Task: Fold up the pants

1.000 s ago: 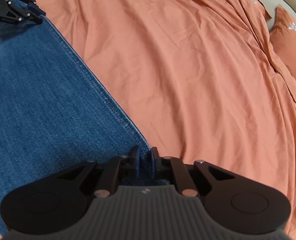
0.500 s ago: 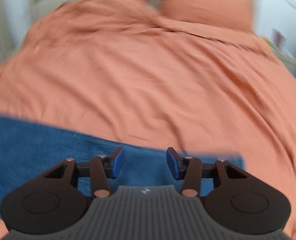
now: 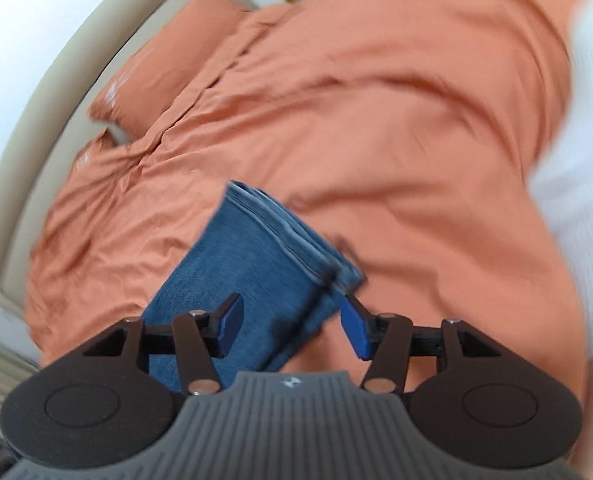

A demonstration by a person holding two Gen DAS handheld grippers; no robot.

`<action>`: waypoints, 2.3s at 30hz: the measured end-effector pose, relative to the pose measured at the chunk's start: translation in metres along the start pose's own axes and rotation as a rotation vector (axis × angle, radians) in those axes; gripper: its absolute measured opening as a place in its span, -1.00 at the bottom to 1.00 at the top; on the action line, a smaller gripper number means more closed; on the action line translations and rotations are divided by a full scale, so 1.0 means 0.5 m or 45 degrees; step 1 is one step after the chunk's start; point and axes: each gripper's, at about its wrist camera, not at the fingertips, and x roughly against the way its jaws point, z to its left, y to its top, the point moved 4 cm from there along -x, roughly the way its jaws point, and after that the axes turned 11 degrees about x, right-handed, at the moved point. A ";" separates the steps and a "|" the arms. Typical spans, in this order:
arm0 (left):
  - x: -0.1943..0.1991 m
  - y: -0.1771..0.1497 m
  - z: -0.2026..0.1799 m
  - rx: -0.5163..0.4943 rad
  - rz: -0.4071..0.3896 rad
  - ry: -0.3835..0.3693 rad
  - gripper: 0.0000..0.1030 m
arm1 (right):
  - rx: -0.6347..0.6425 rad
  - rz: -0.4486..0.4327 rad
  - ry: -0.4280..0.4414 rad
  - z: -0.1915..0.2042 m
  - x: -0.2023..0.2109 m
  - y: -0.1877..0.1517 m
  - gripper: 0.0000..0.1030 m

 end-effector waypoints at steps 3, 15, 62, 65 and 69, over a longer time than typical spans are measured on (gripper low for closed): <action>-0.038 0.002 -0.044 -0.036 0.013 -0.008 -0.24 | -0.122 0.025 0.079 -0.025 -0.047 -0.010 0.00; -0.188 0.074 -0.123 -0.074 -0.030 0.017 -0.59 | -0.149 -0.085 0.198 -0.040 -0.075 0.012 -0.91; 0.118 -0.143 -0.176 -0.046 -0.044 -0.093 -0.97 | 0.203 -0.233 0.097 0.055 -0.041 0.036 -0.94; 0.200 -0.124 -0.106 -0.010 -0.120 -0.047 -0.96 | 0.304 -0.289 0.104 0.125 0.000 0.051 -0.94; 0.310 -0.102 -0.004 0.016 -0.234 0.063 -0.96 | 0.474 -0.332 0.111 0.249 0.053 0.072 -0.94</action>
